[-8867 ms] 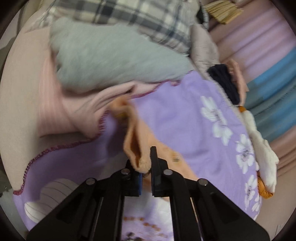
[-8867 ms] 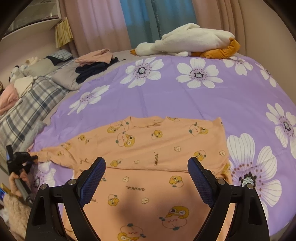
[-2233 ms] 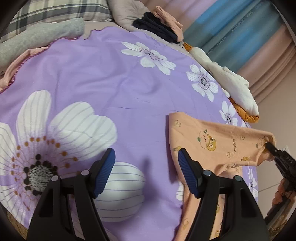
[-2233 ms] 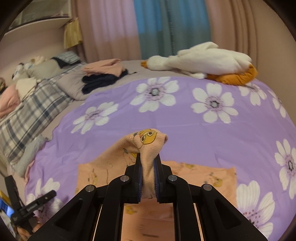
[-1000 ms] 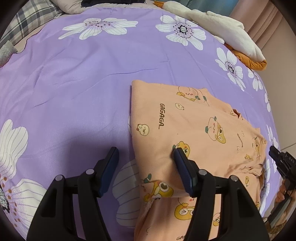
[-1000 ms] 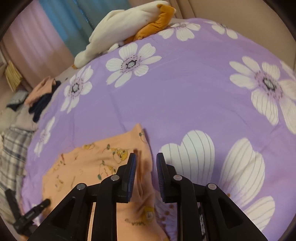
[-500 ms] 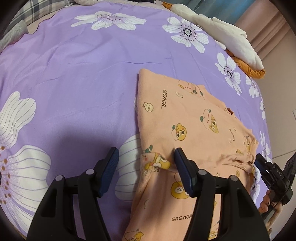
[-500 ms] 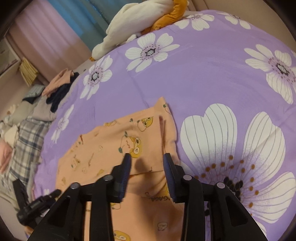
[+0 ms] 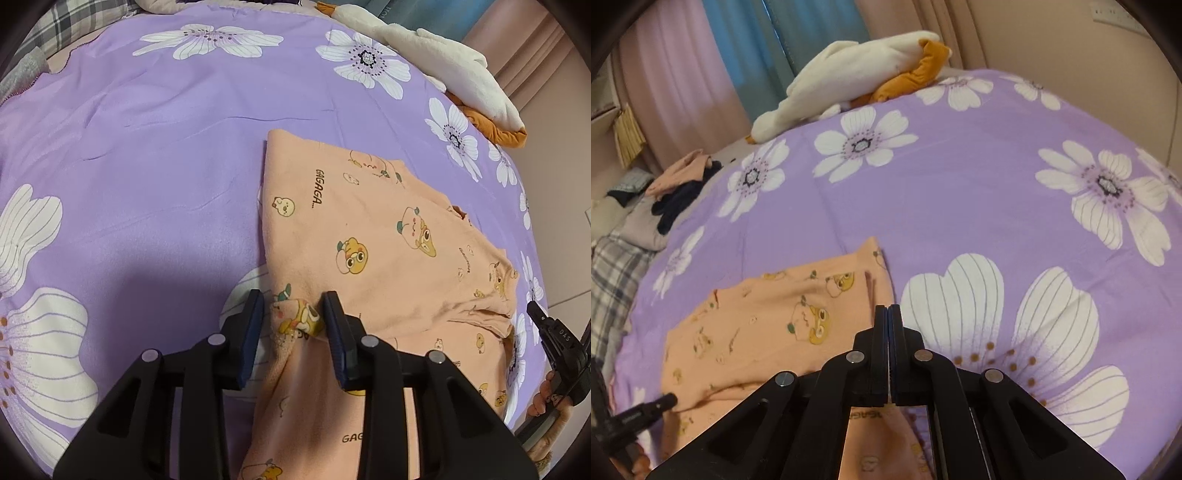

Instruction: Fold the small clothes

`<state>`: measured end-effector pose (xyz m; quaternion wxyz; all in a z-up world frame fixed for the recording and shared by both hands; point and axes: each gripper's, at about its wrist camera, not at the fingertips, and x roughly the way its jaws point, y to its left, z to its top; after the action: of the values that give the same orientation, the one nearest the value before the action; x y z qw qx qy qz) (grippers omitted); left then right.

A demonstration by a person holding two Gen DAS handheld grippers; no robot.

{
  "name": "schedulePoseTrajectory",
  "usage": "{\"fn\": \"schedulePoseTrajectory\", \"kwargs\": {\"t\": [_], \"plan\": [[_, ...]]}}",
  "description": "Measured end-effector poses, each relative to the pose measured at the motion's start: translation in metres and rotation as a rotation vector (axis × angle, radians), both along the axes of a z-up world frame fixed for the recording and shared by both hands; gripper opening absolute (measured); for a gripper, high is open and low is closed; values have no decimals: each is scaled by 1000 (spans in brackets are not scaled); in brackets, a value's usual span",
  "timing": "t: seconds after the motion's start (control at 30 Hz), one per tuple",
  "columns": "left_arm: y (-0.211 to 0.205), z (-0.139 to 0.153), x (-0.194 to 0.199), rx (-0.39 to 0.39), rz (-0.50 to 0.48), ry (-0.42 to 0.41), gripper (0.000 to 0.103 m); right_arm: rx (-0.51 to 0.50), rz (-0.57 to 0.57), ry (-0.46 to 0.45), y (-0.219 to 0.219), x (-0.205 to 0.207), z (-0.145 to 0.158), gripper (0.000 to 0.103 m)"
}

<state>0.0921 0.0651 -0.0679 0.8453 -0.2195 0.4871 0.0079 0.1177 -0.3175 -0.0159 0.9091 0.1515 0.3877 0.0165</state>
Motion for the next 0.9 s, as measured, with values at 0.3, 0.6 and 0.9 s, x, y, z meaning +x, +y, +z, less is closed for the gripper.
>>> {"fn": "schedulePoseTrajectory", "kwargs": {"t": [0.3,0.6,0.9], "plan": [[0,0,0,0,4,4,33,83,78,53,11,4,-10,3],[1,-1,0,-4,-5,3,34,86,88,105,11,6,-18,4],[4,-2,0,-34,-1,2,34,98,103,90,14,4,-17,43]]}}
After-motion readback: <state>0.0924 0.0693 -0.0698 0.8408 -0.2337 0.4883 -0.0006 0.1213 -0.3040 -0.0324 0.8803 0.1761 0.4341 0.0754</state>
